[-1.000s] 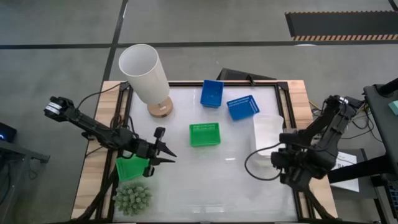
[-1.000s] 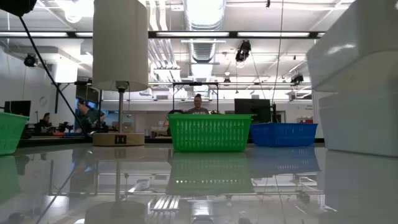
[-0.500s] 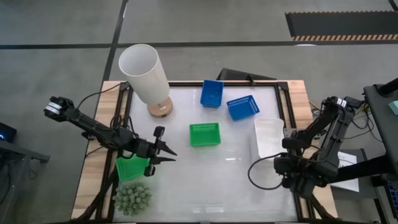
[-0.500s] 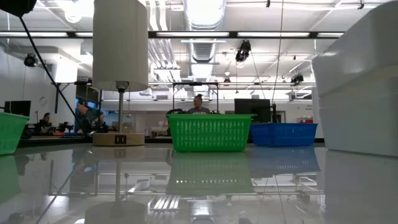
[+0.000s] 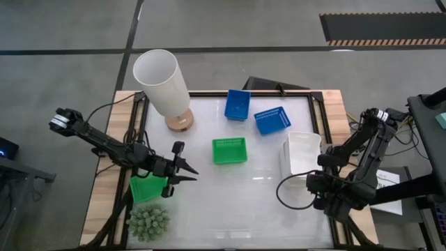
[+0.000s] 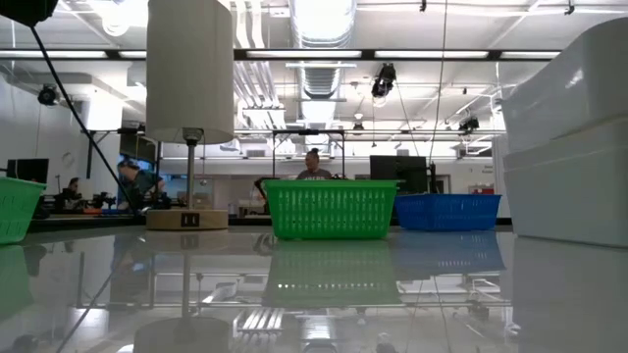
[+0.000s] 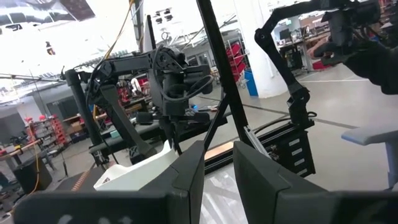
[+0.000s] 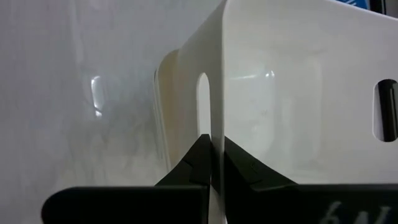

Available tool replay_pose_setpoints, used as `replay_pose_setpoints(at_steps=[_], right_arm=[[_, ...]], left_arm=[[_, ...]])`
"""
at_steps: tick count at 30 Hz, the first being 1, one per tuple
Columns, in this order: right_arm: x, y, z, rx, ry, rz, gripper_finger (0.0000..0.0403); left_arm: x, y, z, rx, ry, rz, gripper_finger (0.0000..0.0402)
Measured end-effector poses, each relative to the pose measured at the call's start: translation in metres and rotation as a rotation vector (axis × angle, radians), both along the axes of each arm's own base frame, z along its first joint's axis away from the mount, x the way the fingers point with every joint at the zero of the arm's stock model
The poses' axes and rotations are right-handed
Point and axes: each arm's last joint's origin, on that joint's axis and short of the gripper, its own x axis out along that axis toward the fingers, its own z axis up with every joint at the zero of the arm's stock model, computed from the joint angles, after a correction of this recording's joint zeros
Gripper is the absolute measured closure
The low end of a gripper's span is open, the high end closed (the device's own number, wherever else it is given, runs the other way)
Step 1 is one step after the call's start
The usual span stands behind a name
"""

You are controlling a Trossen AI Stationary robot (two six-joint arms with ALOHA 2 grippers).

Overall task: Stack baskets by color
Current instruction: Stack the left white bin on top of the right white bins, then stack the bottom green bin on top of the top green bins

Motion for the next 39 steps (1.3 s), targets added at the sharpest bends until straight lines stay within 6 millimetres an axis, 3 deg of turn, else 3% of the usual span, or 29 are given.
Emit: replay_pose_setpoints(at_steps=[11, 25, 32, 39], right_arm=[[0.0, 0.001, 0.0, 0.01, 0.0, -0.002, 0.0384], [0.0, 0.001, 0.001, 0.019, 0.028, 0.027, 0.0266], [0.009, 0.0, 0.01, -0.072, -0.306, -0.007, 0.0271], [0.02, 0.007, 0.003, -0.196, -0.553, 0.141, 0.0311]], left_arm=[[0.0, 0.001, 0.0, -0.001, 0.0, 0.006, 0.0332], [0.001, 0.002, 0.0, -0.018, 0.004, 0.058, 0.0332], [0.006, 0.002, -0.007, -0.103, 0.068, 0.106, 0.0332], [0.025, -0.001, -0.032, -0.189, 0.198, 0.238, 0.0332]])
